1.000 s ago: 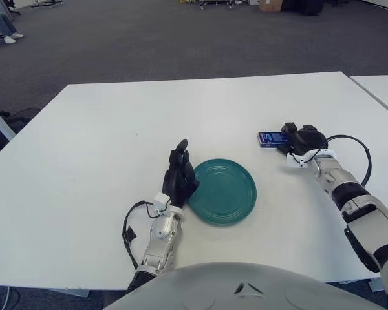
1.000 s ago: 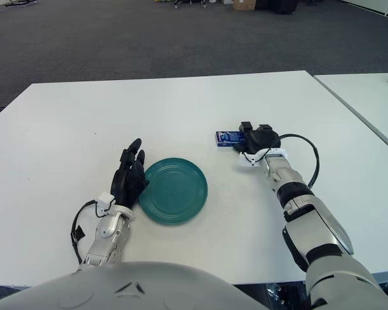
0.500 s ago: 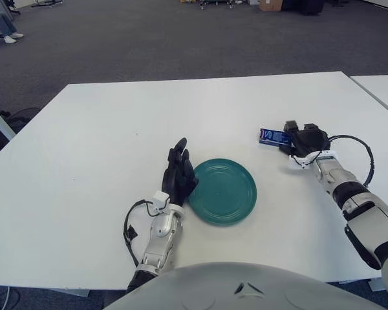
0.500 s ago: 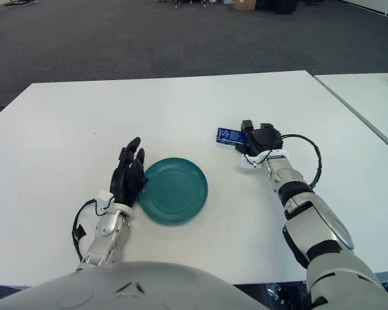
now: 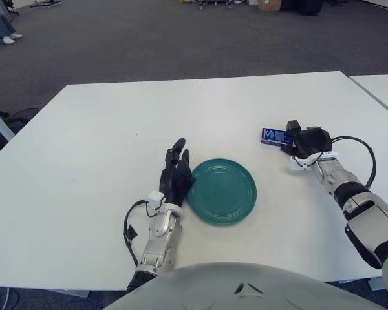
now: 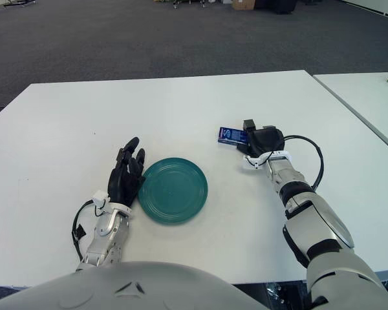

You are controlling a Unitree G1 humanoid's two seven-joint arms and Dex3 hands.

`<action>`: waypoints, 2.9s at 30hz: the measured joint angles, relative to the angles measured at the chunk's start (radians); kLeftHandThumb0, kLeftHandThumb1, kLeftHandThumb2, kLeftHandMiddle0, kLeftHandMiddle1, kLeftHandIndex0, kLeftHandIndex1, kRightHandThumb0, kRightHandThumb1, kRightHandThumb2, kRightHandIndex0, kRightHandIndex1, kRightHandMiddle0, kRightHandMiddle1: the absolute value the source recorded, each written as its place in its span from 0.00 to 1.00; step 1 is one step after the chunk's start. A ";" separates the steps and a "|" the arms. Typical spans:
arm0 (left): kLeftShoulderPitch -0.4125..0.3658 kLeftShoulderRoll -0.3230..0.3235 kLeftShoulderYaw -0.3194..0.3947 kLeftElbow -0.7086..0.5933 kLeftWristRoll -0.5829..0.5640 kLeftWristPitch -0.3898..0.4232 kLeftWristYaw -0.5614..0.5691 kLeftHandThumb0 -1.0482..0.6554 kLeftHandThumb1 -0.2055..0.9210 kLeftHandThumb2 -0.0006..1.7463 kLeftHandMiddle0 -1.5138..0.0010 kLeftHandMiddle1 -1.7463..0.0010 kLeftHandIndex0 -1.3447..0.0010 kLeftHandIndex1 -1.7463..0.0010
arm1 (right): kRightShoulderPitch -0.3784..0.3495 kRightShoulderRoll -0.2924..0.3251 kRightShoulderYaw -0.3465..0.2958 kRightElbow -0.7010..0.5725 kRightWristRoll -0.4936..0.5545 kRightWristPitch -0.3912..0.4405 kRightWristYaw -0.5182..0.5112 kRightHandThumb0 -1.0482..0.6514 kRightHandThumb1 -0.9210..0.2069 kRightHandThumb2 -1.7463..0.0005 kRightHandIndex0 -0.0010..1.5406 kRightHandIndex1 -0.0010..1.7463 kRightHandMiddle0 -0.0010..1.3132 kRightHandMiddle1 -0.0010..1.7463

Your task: Put the gum into the plate.

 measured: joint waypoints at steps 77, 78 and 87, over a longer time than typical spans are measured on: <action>0.026 0.002 0.040 0.012 0.110 -0.041 -0.027 0.06 1.00 0.51 0.85 1.00 1.00 0.63 | 0.362 -0.039 -0.332 -1.228 0.231 0.010 0.666 0.37 0.33 0.42 0.52 1.00 0.33 1.00; 0.026 0.002 0.040 0.012 0.111 -0.041 -0.025 0.06 1.00 0.50 0.85 1.00 1.00 0.63 | 0.368 -0.039 -0.334 -1.247 0.231 0.016 0.678 0.37 0.33 0.42 0.52 1.00 0.33 1.00; 0.024 0.001 0.041 0.015 0.115 -0.042 -0.013 0.06 1.00 0.50 0.83 0.99 1.00 0.62 | 0.405 -0.018 -0.341 -1.405 0.219 0.048 0.744 0.37 0.33 0.41 0.51 1.00 0.33 1.00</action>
